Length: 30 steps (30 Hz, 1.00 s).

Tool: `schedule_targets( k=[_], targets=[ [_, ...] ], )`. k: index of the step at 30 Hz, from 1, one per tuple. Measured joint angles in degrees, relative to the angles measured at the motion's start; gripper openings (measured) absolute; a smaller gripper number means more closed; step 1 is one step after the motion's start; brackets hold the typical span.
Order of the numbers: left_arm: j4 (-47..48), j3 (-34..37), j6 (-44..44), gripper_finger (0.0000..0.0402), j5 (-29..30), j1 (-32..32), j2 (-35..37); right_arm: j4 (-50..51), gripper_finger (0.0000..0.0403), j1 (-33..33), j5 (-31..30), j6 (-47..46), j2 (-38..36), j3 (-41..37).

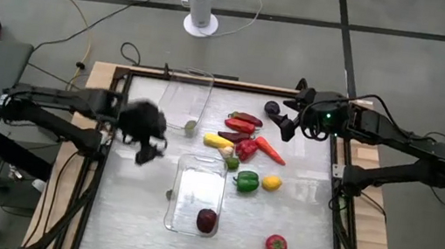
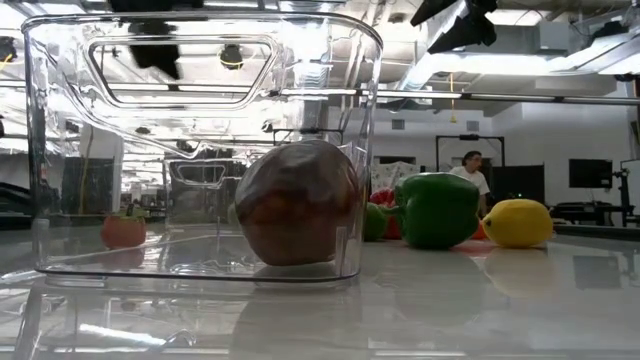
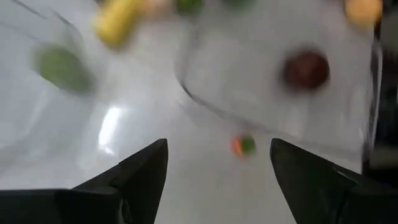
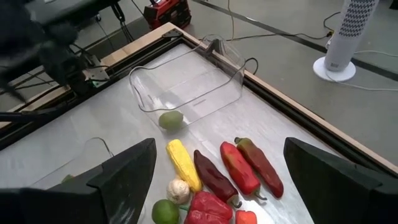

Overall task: Sort produce into baskets
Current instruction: Put the red strawberry into the top transparent bin

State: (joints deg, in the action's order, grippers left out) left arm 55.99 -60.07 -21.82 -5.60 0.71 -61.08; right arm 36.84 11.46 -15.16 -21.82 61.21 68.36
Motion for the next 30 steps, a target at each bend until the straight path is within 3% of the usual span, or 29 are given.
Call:
schedule_targets(
  k=[5,11,17,25,30],
  targets=[
    [-5.25,8.32,-7.65,0.0267,0.02,12.82,-0.35,0.01,0.0379,0.00,0.00,0.70,0.00,0.00],
    [-20.75,17.96,-17.11,0.0267,1.65,21.57,-1.10,0.00,0.0379,0.00,-0.02,0.74,0.00,0.00],
    [-39.08,27.35,-12.99,0.0267,10.50,25.51,-1.87,0.04,0.0379,0.00,0.00,0.87,-0.02,0.00],
    [-47.42,33.71,-12.28,0.0267,16.94,25.97,-2.02,0.22,0.0379,0.00,0.00,0.87,-0.02,0.00],
    [-54.53,35.06,-9.21,0.0282,18.27,25.95,-6.62,0.25,0.0379,0.00,0.02,0.84,0.00,0.00]
  ],
)
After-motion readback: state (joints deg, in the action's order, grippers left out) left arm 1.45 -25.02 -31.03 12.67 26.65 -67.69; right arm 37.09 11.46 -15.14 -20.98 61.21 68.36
